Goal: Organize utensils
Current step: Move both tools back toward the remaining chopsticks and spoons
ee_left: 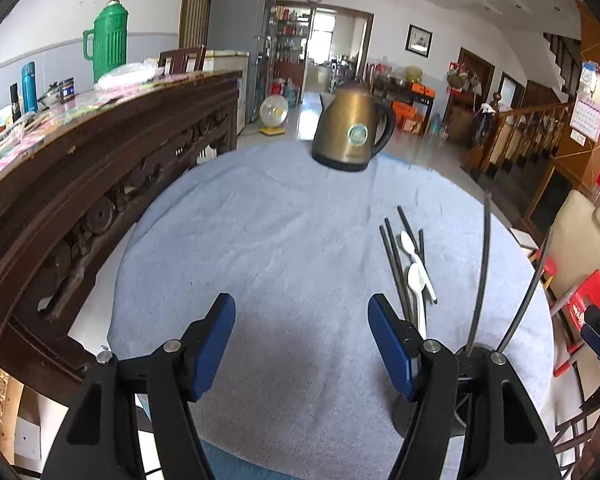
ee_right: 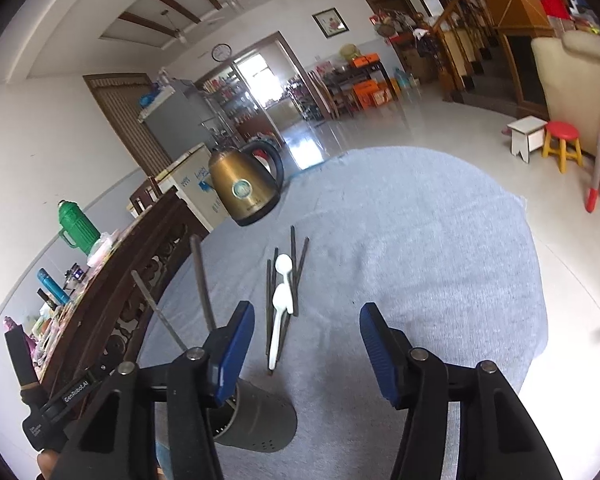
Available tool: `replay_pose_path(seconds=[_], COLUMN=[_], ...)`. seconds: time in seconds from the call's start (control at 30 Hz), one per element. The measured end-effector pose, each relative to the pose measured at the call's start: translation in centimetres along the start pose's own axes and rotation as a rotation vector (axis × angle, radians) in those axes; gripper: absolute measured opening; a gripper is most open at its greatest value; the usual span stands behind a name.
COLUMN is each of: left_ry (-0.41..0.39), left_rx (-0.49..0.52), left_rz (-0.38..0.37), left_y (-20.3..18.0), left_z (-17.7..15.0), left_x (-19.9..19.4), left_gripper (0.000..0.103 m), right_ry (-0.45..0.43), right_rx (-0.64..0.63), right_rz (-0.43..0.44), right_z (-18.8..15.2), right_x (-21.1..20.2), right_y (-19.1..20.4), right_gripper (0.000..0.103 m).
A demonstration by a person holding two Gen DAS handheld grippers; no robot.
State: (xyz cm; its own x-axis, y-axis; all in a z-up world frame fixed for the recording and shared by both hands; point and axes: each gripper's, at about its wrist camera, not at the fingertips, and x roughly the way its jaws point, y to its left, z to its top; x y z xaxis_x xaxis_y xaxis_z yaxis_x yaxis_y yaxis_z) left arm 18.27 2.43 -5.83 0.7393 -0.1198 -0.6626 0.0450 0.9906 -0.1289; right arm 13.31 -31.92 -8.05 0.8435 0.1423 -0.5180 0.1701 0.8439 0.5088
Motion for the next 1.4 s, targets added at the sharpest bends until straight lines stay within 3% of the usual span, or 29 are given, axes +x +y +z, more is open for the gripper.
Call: replay_pose_path(seconds=[0.6, 0.97, 1.4], left_ry=[0.109, 0.081, 0.115], left_rx=[-0.003, 0.036, 0.031], left_rz=[0.047, 0.090, 0.107], left_y=[0.5, 0.1, 0.9], left_z=[-1.5, -1.3, -1.3], left_x=[3.7, 3.8, 6.1], left_gripper=[0.069, 0.069, 0.069], right_ry=[0.119, 0.148, 0.210], right_rx=[0.077, 0.083, 0.095], right_rz=[-0.020, -0.030, -0.051], right_z=[-1.7, -2.0, -2.4], right_x=[4.0, 5.1, 8.1], right_y=[-2.9, -3.3, -3.5], right_gripper=[0.056, 0.056, 0.056])
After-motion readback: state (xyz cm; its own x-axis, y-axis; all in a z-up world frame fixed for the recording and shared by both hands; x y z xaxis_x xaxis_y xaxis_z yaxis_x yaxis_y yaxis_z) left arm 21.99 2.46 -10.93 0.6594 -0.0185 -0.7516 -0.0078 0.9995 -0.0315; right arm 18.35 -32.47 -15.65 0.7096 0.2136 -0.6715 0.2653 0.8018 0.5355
